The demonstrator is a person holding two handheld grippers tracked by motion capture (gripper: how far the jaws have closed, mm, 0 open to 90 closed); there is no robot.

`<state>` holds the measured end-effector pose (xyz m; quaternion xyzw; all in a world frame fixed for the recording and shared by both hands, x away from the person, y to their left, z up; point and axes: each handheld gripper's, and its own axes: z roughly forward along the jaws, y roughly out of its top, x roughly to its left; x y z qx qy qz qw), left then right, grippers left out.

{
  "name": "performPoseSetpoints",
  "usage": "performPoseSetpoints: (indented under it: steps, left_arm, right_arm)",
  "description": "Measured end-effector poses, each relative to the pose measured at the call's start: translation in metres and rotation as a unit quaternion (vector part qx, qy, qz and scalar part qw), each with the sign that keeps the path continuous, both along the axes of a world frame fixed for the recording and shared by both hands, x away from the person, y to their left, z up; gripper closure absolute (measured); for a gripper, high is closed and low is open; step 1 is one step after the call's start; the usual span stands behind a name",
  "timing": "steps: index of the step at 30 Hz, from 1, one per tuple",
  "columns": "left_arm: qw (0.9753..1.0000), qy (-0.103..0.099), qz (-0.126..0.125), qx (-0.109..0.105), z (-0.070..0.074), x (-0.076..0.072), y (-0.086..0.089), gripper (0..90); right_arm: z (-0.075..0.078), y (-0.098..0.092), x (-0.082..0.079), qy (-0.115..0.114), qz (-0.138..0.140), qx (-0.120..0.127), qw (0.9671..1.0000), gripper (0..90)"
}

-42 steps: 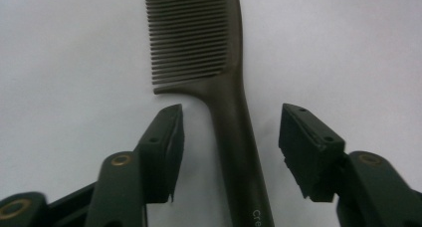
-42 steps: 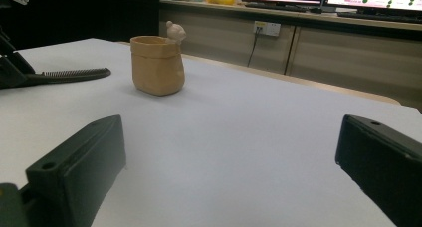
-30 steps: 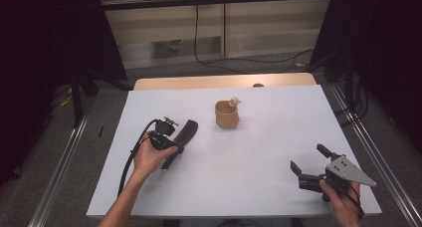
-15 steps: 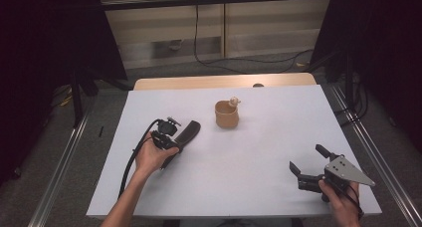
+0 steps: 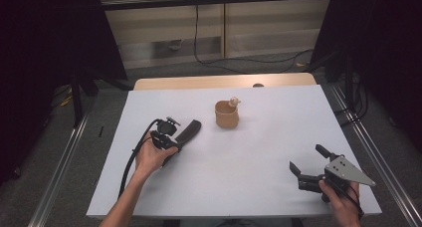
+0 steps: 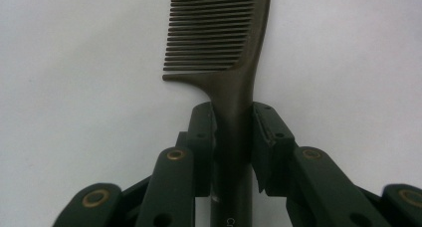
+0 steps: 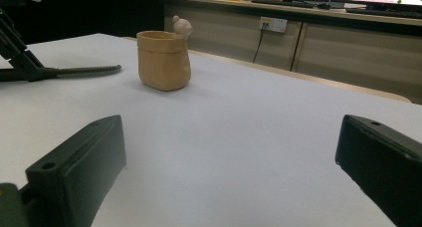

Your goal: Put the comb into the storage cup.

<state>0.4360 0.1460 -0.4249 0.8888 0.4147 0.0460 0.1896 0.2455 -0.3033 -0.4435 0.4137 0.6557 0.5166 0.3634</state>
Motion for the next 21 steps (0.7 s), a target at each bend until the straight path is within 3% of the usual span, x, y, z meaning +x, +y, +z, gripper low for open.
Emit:
performPoseSetpoints:
  steps: [5,16,21]
  left_arm:
    - [0.9994,0.012,0.017,-0.026,0.0,0.002,0.005,72.6]
    - [0.9994,0.004,0.016,-0.03,0.002,0.001,0.009,72.6]
    - [0.9986,-0.01,0.022,-0.048,0.008,0.0,0.014,72.6]
  right_arm:
    - [0.0,0.0,0.0,0.0,0.001,-0.001,1.0,0.0]
    - [0.0,0.0,0.0,0.001,0.001,0.0,1.0,0.0]
    - [0.0,0.0,0.0,0.001,0.001,0.0,1.0,0.0]
